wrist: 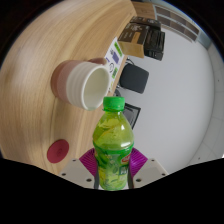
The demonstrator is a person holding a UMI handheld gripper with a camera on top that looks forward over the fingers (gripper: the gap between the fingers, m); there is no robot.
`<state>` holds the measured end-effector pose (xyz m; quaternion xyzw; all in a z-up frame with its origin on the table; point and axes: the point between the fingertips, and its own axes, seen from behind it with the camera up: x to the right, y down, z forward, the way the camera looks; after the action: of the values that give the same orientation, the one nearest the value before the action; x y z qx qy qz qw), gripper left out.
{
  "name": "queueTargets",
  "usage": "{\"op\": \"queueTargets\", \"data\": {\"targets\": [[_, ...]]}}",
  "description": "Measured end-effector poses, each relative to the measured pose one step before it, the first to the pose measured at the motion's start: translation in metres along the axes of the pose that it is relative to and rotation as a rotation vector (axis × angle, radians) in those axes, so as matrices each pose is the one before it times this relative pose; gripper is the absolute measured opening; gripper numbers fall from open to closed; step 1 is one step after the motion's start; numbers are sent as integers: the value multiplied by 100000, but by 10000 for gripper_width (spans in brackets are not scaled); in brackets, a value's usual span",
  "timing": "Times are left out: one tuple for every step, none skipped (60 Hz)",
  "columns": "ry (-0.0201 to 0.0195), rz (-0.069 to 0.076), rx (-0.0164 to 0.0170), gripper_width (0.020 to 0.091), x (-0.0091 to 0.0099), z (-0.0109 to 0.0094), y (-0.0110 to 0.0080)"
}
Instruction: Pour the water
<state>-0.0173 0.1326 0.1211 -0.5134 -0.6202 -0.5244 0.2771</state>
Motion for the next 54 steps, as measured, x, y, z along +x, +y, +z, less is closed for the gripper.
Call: {"op": "queueTargets", "data": {"targets": [[273, -2387, -690, 383, 34, 139, 27], [576, -2147, -754, 384, 91, 81, 11], [416, -1624, -566, 383, 56, 114, 9], [243, -1166, -515, 384, 60, 101, 9], [240, -653, -338, 384, 43, 69, -23], [149, -296, -177, 384, 25, 72, -43], [62, -1, -190, 385, 18, 24, -54], [-213, -456, -64, 385, 126, 105, 44], [-209, 193, 20, 385, -64, 53, -24], [74, -151, -136, 384, -15, -27, -21], [36, -336, -57, 384, -17, -5, -49], [34, -372, 22, 385, -25, -22, -76], [74, -294, 198, 385, -12, -31, -95], [109, -79, 405, 385, -18, -18, -120], [121, -5, 291, 384, 18, -31, -117], [-70, 440, 388, 386, -64, -49, -94], [-201, 878, 417, 388, -72, -27, -102], [-289, 1409, 482, 385, -53, -66, -112], [-297, 2165, 604, 383, -31, -103, -119], [-117, 2911, 334, 384, 9, -178, -112], [-469, 3533, 673, 384, -13, -150, -90], [-627, 3898, 727, 387, 1, -148, -72], [-718, 4251, 773, 386, 11, -196, -76], [-1064, 4614, 1784, 384, 54, -71, -110], [-595, 5124, 1200, 385, 84, -245, -126], [-405, 5251, 1276, 385, 146, -254, -107], [-350, 5256, 1130, 386, 181, -274, -74], [-386, 5374, 1178, 386, 175, -266, -117], [-533, 5485, 1344, 389, 170, -273, -147], [-685, 5418, 1285, 390, 169, -262, -88], [-570, 5469, 1137, 390, 219, -237, -57], [1262, 5166, -4, 391, 301, -519, -169], [-515, 5788, 1152, 390, 268, -215, 85], [-605, 5594, 1618, 391, 366, -16, 44], [-15, 5557, 1075, 392, 322, -237, 9], [50, 5324, 1028, 392, 347, -236, 13], [109, 5269, 1054, 393, 362, -217, 23], [108, 5239, 960, 391, 366, -222, 76], [23, 5376, 909, 391, 321, -159, 59], [-79, 5363, 885, 390, 288, -138, 93], [652, 5243, 523, 391, 13, -341, -40], [-856, 5311, 1294, 391, 272, 41, 111], [-677, 5627, 1034, 392, 255, -78, 74], [-485, 5839, 1018, 391, 288, -92, 105], [-306, 5914, 743, 392, 300, -55, 148], [-406, 5631, 542, 391, 221, 5, 214], [-715, 5365, 350, 390, 169, 18, 256], [-773, 5126, 291, 390, 123, 93, 305], [-712, 4801, 354, 390, 190, 94, 281], [516, 4373, 539, 390, -174, 10, 220], [-550, 3944, 566, 390, 426, 125, 253], [-320, 3610, 473, 389, 314, 146, 266], [-258, 3094, 414, 390, 284, 117, 295], [-111, 2587, 455, 390, 285, 129, 270]]}}
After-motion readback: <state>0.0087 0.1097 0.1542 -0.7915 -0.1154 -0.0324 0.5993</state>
